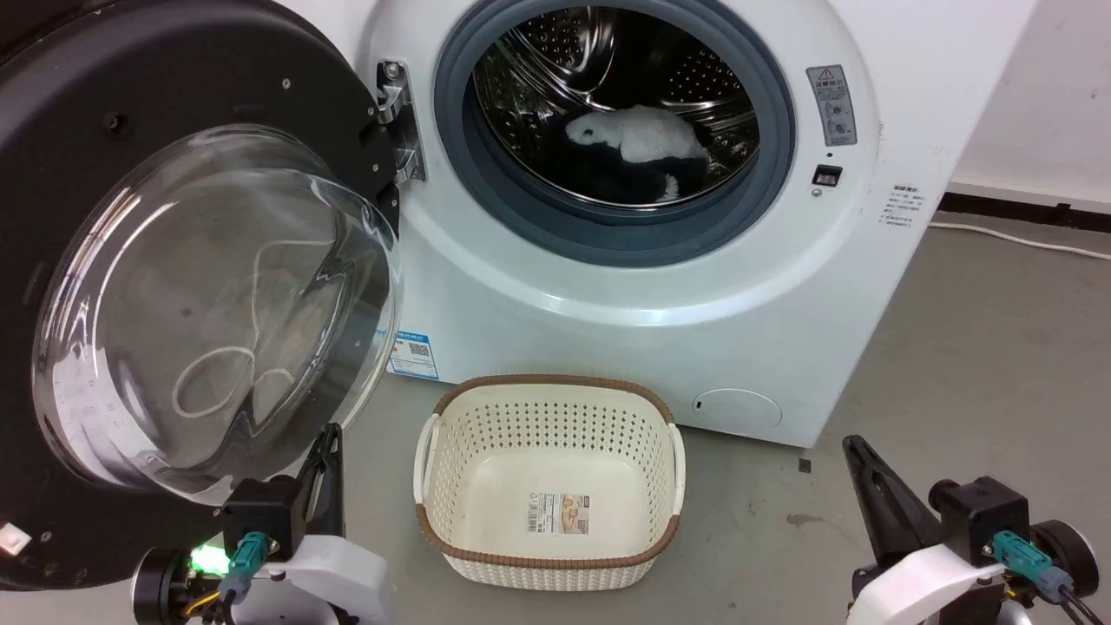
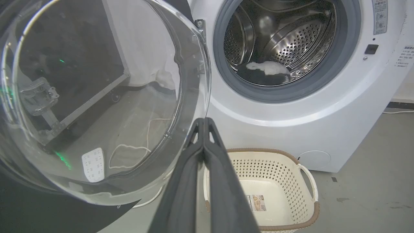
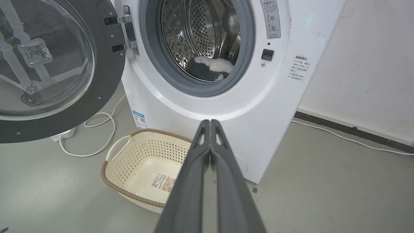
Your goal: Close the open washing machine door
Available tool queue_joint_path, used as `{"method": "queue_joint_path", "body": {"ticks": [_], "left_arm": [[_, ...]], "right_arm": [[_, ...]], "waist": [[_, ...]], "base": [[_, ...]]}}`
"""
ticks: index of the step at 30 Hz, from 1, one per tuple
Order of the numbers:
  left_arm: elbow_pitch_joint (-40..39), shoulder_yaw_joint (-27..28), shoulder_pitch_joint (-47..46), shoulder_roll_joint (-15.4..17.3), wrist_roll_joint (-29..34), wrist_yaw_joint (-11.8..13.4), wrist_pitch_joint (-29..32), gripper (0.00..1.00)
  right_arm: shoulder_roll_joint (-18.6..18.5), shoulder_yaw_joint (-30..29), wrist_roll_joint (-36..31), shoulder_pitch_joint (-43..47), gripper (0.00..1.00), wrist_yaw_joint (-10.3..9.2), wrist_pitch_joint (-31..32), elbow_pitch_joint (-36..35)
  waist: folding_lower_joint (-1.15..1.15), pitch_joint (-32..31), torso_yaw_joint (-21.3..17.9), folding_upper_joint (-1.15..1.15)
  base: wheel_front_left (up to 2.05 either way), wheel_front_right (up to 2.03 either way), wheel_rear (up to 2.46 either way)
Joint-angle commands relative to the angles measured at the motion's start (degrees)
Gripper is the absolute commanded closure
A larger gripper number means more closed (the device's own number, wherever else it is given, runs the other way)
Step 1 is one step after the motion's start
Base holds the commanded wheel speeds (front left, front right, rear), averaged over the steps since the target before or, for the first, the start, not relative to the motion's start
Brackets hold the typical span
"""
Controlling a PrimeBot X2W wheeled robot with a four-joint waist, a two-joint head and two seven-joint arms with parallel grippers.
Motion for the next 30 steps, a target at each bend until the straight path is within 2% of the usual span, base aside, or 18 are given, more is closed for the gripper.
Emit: {"method": "queue_joint_path", "body": {"ticks": [1, 21, 22, 30], "left_arm": [[-0.2, 0.1, 0.6, 0.0, 0.1, -0.3, 0.0, 1.0], [-0.2, 0.1, 0.6, 0.0, 0.1, -0.3, 0.0, 1.0], [0.0, 0.0, 0.0, 0.0, 0.0, 0.0, 0.0, 0.0], [0.4, -0.4, 0.2, 0.0, -1.0, -0.1, -0.6, 0.0]], "right_arm": [[0.0, 0.0, -0.4, -0.8, 1.0, 0.05, 0.1, -0.3], [0.0, 0.0, -0.4, -0.8, 1.0, 0.05, 0.1, -0.3], [0.0, 0.0, 0.0, 0.0, 0.0, 0.0, 0.0, 0.0], [0.0, 0.2, 0.9, 0.3, 0.0, 0.0, -0.6, 0.4]], "waist": [[0.0, 0.0, 0.0, 0.0], [0.0, 0.0, 0.0, 0.0], [0.0, 0.0, 0.0, 0.0], [0.0, 0.0, 0.0, 0.0]], "base": [[0.0, 0.0, 0.0], [0.0, 0.0, 0.0], [0.0, 0.0, 0.0], [0.0, 0.0, 0.0]]}}
